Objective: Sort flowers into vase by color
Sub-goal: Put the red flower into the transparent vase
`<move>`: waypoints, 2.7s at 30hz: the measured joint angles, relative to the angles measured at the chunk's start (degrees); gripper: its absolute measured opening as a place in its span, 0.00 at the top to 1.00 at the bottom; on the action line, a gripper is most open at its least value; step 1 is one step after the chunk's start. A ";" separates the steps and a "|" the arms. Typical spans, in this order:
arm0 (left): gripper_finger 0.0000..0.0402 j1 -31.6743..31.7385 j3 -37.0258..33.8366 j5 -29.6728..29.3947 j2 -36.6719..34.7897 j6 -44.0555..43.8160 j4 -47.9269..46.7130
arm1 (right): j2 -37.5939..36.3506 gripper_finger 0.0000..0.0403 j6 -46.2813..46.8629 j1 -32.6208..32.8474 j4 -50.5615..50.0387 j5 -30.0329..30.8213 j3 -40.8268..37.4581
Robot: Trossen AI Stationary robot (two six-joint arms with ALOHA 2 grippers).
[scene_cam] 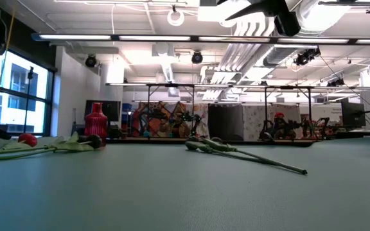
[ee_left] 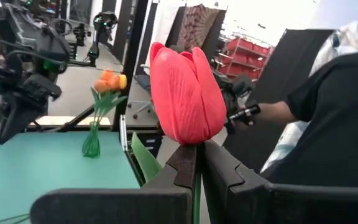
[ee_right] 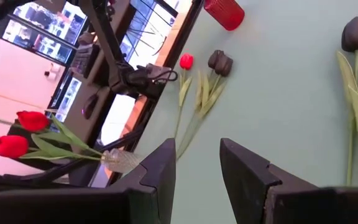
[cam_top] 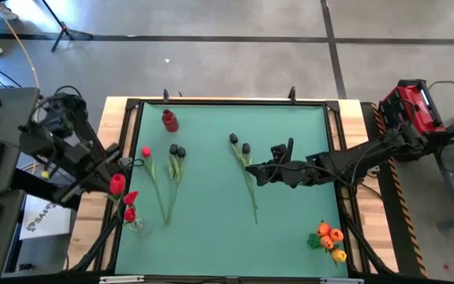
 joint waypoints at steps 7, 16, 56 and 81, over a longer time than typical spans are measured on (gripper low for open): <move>1.00 -2.60 -6.76 -4.95 -0.04 3.94 7.95 | -0.04 0.72 0.05 -0.51 -0.02 -0.13 0.00; 1.00 -5.24 -8.78 -6.84 0.10 7.58 12.75 | -0.04 0.72 -0.01 -2.30 -0.04 -2.63 0.00; 1.00 -9.55 -14.40 -12.80 3.29 15.06 22.96 | -0.04 0.72 -0.09 -2.49 0.48 -4.89 0.00; 0.98 -9.55 -15.73 -12.86 6.96 11.02 20.72 | -0.04 0.72 -0.07 -2.49 0.50 -6.40 0.00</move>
